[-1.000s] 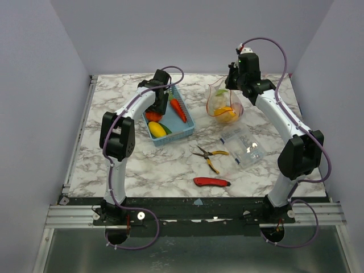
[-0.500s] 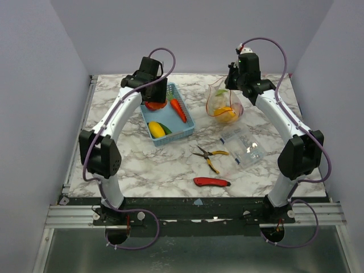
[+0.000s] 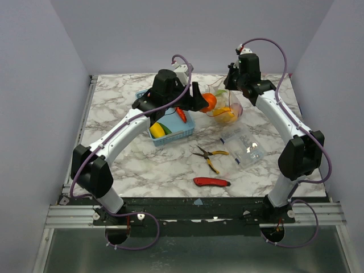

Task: Place the food in the zip-top bag and seal the zipper

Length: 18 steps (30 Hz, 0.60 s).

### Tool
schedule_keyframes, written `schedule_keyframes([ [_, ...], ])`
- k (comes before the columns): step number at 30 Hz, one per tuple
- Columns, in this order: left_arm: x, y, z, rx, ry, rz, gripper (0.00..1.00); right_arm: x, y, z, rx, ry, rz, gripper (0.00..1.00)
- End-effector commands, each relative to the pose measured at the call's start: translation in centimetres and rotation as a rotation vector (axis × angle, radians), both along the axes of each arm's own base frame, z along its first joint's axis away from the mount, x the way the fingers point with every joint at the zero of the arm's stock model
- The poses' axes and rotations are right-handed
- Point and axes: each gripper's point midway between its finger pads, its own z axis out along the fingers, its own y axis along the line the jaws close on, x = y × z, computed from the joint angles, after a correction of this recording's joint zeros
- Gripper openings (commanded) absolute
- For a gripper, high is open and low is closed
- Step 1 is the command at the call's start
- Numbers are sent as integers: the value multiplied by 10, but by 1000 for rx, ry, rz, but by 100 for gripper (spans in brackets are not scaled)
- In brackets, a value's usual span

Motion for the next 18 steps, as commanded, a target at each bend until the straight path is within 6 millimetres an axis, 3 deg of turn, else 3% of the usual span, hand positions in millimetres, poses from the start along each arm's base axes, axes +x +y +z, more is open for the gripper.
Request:
schedule_keyframes([
  [1, 24, -32, 27, -73, -75, -29, 46, -5, 3, 34, 49, -84, 16, 1],
  [6, 36, -57, 20, -77, -36, -52, 46, -5, 3, 35, 54, -88, 18, 1],
  [10, 48, -65, 11, -61, -1, -35, 46, -6, 5, 34, 59, -85, 25, 1],
  [12, 52, -69, 7, -59, 14, -37, 59, -6, 5, 33, 63, -84, 27, 1],
  [14, 56, -70, 2, -42, 37, -30, 80, -6, 6, 33, 65, -85, 30, 1],
  [18, 56, -67, -3, -18, 41, -32, 87, -6, 7, 33, 68, -84, 32, 1],
])
